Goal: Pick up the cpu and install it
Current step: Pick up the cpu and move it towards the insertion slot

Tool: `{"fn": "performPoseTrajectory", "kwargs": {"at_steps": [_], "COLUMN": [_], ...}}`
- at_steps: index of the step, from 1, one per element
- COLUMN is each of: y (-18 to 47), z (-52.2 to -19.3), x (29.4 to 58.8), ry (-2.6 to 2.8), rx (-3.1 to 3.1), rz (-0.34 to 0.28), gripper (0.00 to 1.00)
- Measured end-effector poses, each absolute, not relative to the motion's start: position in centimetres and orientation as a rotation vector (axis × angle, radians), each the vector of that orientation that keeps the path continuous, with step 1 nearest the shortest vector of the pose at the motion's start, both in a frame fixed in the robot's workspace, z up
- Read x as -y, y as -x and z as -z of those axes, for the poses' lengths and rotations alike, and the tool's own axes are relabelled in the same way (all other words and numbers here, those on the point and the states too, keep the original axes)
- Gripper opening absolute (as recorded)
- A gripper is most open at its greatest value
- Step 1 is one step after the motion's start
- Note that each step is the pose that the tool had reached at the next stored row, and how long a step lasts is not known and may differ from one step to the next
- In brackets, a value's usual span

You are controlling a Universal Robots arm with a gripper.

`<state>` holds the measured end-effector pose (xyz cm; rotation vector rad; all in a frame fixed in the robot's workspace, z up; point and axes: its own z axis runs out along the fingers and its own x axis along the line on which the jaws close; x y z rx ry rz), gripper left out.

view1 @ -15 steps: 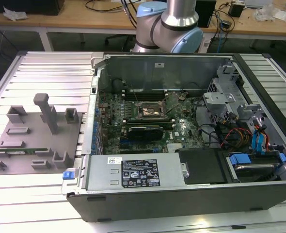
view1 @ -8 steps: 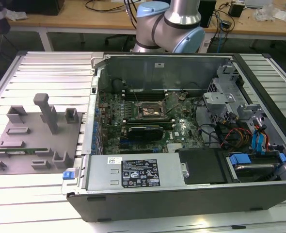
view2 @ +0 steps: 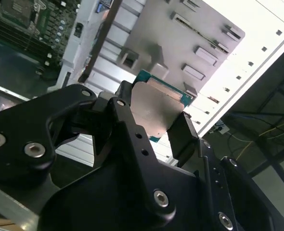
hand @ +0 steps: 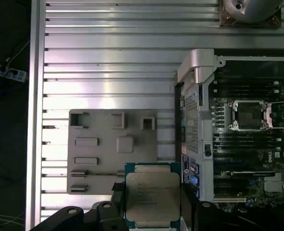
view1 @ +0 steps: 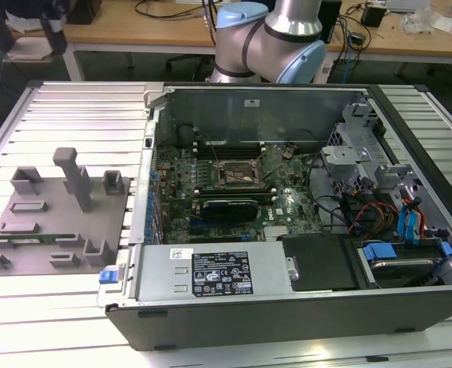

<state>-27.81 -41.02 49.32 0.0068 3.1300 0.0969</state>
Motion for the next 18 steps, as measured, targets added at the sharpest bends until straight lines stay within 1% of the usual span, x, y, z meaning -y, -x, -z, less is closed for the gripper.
{"fn": "performPoseTrajectory", "kwargs": {"at_steps": [4, 7, 18], "y": [25.8, 22.8, 16.5], "z": [-49.3, -49.3, -49.3], "x": [41.0, 41.0, 41.0], "ry": [-0.007, -0.007, -0.007], "rx": [-3.13, -3.13, -3.13], "rz": [-0.097, -0.097, -0.097], "gripper": [0.55, 0.55, 0.55]}}
